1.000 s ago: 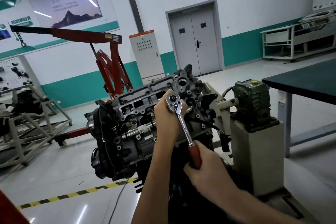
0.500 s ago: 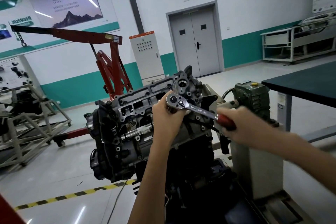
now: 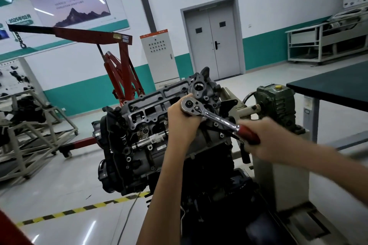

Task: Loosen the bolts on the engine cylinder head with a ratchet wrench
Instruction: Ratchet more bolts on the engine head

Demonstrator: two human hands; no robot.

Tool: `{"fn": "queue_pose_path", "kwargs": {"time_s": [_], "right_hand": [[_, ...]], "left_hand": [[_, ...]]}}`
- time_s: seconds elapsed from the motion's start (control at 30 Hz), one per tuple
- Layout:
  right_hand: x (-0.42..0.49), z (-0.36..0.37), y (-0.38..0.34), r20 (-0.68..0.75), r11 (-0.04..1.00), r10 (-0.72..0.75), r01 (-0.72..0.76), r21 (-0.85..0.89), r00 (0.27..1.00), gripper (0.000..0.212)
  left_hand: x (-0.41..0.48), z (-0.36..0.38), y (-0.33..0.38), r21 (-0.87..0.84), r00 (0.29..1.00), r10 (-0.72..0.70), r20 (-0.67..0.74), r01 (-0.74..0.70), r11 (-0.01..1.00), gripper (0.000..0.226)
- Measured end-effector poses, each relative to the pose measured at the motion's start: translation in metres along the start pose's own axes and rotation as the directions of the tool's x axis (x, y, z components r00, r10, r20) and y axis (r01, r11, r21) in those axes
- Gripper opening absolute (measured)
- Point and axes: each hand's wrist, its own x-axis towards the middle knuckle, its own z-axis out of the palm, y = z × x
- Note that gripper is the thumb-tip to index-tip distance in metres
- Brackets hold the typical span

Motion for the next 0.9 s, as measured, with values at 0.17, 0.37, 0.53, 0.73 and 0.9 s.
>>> {"fn": "queue_pose_path", "kwargs": {"time_s": [0.17,0.37,0.53,0.73,0.9], "right_hand": [[0.039,-0.042,0.021,-0.044,0.921,-0.133,0.107,-0.375,0.99,0.019],[-0.007,0.034,0.001,-0.15,0.994,0.045,-0.029,0.105,0.988,0.022],[-0.022,0.098,-0.057,-0.247,0.846,0.182,-0.023,0.533,0.952,0.029],[-0.01,0.057,-0.012,-0.144,0.979,0.055,-0.025,0.201,0.988,0.031],[0.026,-0.023,0.027,-0.088,0.944,-0.161,0.128,-0.303,0.983,0.021]], "left_hand": [[0.0,-0.004,-0.003,-0.024,0.999,-0.026,0.022,0.027,0.999,0.023],[-0.01,0.006,-0.002,-0.01,0.996,0.061,-0.058,-0.062,0.998,0.034],[-0.01,0.019,0.005,-0.079,0.987,0.029,-0.156,-0.042,0.996,0.026],[-0.004,0.005,-0.002,-0.088,0.995,-0.048,-0.09,0.04,0.995,0.038],[-0.003,0.004,-0.001,-0.095,0.999,-0.019,-0.048,0.015,0.995,0.037]]}}
